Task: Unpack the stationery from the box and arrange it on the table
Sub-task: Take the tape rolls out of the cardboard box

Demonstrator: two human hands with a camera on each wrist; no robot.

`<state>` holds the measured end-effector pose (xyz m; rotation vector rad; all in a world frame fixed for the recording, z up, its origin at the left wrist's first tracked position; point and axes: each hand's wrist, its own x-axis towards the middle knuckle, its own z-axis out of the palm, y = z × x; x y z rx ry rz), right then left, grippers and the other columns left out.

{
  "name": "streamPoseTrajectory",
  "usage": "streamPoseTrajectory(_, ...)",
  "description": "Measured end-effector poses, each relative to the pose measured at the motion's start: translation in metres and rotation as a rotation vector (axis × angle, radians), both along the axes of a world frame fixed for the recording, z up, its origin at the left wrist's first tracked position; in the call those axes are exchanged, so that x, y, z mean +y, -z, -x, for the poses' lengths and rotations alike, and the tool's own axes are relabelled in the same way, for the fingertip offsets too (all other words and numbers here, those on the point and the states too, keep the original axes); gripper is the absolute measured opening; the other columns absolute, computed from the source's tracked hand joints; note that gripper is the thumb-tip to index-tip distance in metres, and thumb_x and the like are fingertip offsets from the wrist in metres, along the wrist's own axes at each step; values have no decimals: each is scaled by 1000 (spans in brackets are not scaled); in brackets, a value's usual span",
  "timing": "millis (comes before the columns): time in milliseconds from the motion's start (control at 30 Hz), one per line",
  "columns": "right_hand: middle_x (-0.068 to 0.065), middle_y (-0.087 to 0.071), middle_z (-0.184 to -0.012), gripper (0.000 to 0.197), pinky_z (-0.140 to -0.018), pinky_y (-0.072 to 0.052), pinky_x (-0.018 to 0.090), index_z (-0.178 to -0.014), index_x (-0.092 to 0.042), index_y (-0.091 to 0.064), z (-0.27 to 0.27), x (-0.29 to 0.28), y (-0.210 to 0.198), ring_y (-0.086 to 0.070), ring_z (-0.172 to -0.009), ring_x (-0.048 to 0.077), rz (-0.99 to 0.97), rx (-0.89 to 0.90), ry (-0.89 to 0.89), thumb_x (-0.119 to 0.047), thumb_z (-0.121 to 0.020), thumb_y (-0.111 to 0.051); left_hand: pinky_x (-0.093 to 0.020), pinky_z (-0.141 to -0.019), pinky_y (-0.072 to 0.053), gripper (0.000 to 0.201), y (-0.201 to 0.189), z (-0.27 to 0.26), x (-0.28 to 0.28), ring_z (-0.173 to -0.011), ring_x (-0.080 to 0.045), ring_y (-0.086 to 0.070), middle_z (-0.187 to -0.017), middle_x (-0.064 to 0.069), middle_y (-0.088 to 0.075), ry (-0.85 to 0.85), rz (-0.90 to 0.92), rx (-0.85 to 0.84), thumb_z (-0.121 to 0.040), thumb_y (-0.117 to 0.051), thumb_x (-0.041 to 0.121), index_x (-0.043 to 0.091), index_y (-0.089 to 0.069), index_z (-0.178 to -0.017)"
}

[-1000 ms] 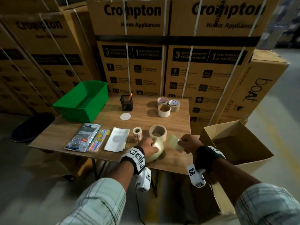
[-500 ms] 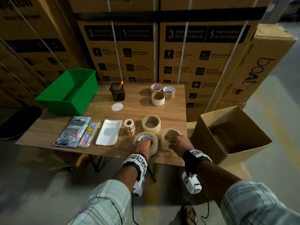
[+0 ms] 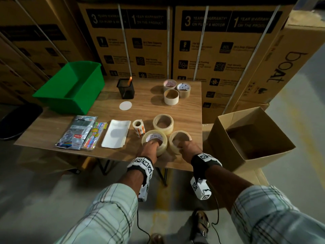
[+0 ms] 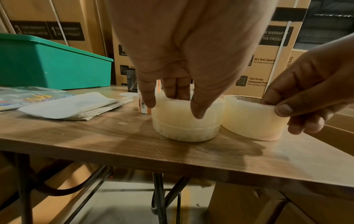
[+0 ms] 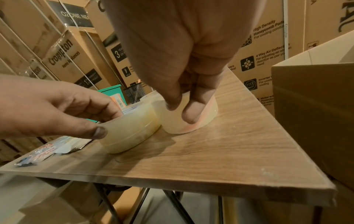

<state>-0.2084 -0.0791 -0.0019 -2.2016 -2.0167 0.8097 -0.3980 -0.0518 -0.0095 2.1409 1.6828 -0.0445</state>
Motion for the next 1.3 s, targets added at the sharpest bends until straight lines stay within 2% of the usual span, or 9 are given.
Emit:
streamPoseTrajectory(133, 9, -55, -130, 38, -94, -50, 38, -131, -24, -52, 0, -8, -6, -56, -114, 28, 11, -8, -29, -21, -94, -51, -44, -103, -44, 48, 2, 4, -7, -124, -30, -50, -132, -6, -54, 21, -32, -54, -80, -55, 5, 22, -55, -125)
streamPoseTrajectory(267, 11, -45, -134, 39, -91, -51, 41, -130, -21, -50, 1, -21, -11, -54, -111, 31, -175, -58, 10, -19, -92, -52, -43, -109, -38, 43, -3, 8, -15, -129, -28, -45, -136, -9, -50, -7, -100, -147, -87, -54, 7, 17, -53, -129)
streamPoseTrajectory(400, 10, -45, -133, 37, -89, -51, 40, -126, -20, -53, 7, -30, -17, -55, -109, 29, -239, -44, 8, -23, -89, -54, -41, -105, -41, 34, -16, 23, -32, -124, -28, -47, -132, -8, -52, -42, -133, -174, -89, -53, 15, 17, -56, -123)
streamPoseTrajectory(533, 4, -48, -131, 34, -86, -51, 38, -124, -24, -55, 25, -38, -26, -58, -108, 27, -229, 11, -29, -29, -90, -53, -33, -90, -46, 20, -37, 44, -40, -106, -27, -57, -111, -12, -62, 3, -73, -165, -90, -52, 15, 8, -65, -104)
streamPoseTrajectory(700, 9, -54, -119, 30, -84, -51, 39, -117, -19, -58, 33, -41, -22, -60, -102, 31, -219, 118, -154, -25, -88, -52, -38, -85, -51, 15, -49, 60, -46, -98, -29, -61, -103, -10, -66, -48, -24, -135, -88, -54, 22, 13, -66, -94)
streamPoseTrajectory(867, 9, -56, -123, 35, -91, -48, 37, -122, -18, -57, 48, -32, -19, -57, -110, 30, -221, 170, -218, -24, -88, -54, -35, -86, -50, 17, -59, 77, -53, -98, -26, -62, -101, -7, -69, -79, -48, -85, -88, -54, 23, 15, -68, -94)
streamPoseTrajectory(1033, 11, -55, -129, 32, -88, -50, 41, -117, -16, -60, 86, -29, -23, -59, -110, 35, -287, 222, -278, -23, -87, -57, -32, -82, -50, 13, -64, 101, -55, -94, -24, -63, -98, -6, -70, -143, -65, -121, -88, -55, 22, 17, -67, -91)
streamPoseTrajectory(1167, 11, -61, -114, 26, -85, -50, 43, -111, -18, -61, 117, -19, -29, -59, -103, 33, -316, 186, -338, -24, -87, -54, -33, -84, -50, 16, -62, 125, -43, -98, -27, -63, -102, -8, -69, -165, -75, -145, -88, -55, 23, 16, -67, -95)
streamPoseTrajectory(1300, 11, -61, -118, 34, -81, -51, 41, -119, -18, -61, 145, -1, -37, -62, -100, 35, -329, 172, -361, -20, -85, -54, -30, -85, -50, 20, -61, 151, -22, -100, -24, -62, -106, -6, -68, -158, -67, -204, -90, -54, 23, 15, -68, -101)
